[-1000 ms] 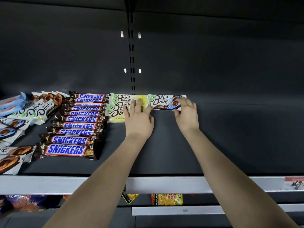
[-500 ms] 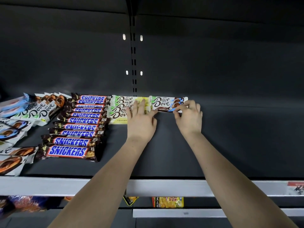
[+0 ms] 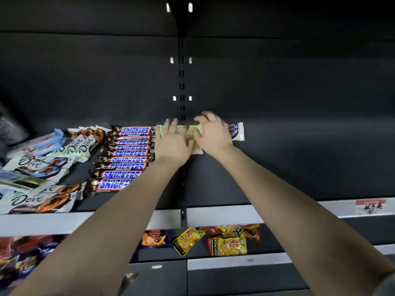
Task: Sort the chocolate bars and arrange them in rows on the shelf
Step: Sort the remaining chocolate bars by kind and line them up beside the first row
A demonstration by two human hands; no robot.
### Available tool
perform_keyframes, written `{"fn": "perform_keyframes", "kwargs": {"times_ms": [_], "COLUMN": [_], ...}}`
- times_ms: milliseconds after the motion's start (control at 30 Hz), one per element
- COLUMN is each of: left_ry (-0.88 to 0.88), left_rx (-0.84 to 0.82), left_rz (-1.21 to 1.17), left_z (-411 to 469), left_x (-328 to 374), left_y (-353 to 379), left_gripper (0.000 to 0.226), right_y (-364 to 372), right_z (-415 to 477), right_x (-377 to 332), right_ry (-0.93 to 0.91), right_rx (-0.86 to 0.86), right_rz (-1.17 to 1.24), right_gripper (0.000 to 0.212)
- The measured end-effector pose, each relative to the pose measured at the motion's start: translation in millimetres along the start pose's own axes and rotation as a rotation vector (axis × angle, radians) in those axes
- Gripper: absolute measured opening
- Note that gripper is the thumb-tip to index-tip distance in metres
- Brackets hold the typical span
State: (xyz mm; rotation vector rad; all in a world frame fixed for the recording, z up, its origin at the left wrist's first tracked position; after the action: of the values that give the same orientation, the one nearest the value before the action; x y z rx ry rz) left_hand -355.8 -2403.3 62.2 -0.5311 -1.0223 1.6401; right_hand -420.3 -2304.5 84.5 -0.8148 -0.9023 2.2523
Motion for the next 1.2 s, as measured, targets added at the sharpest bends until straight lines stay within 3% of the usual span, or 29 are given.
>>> {"fn": "perform_keyframes", "kwargs": {"times_ms": [733, 1067, 1200], "left_ry": [-0.383, -0.368, -0.369], "left_rx": [-0.016, -0.054, -0.034], "left_rz": [0.208, 0.177, 0.123], "left_z": [-82, -119, -121], "left_x": [-320, -357, -357], "left_y": [-119, -104, -104], "left_gripper": [0.046, 0.039, 0.040], "right_y": [107, 152, 158], "right_z": [-28, -56, -57], "right_x": [-291, -335, -340], "right_ry": [-0.399, -0.502, -0.456], "right_rx": [-0.223, -0.389, -0.405], "right_rz": [0.220, 0.127, 0.140], "right_gripper": [0.038, 0.050, 0.049]}}
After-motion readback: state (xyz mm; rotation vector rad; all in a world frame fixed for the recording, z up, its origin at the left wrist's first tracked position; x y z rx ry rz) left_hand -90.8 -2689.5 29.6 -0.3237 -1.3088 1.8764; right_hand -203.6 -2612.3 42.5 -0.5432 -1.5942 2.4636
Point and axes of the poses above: each hand's wrist, its own z-axis towards the middle knuckle, its own y-axis out of the palm, x = y × z, the point moved 4 cm from there along z, towards the middle knuckle, and after that the axes turned 15 degrees about x, right-handed, at the moved point
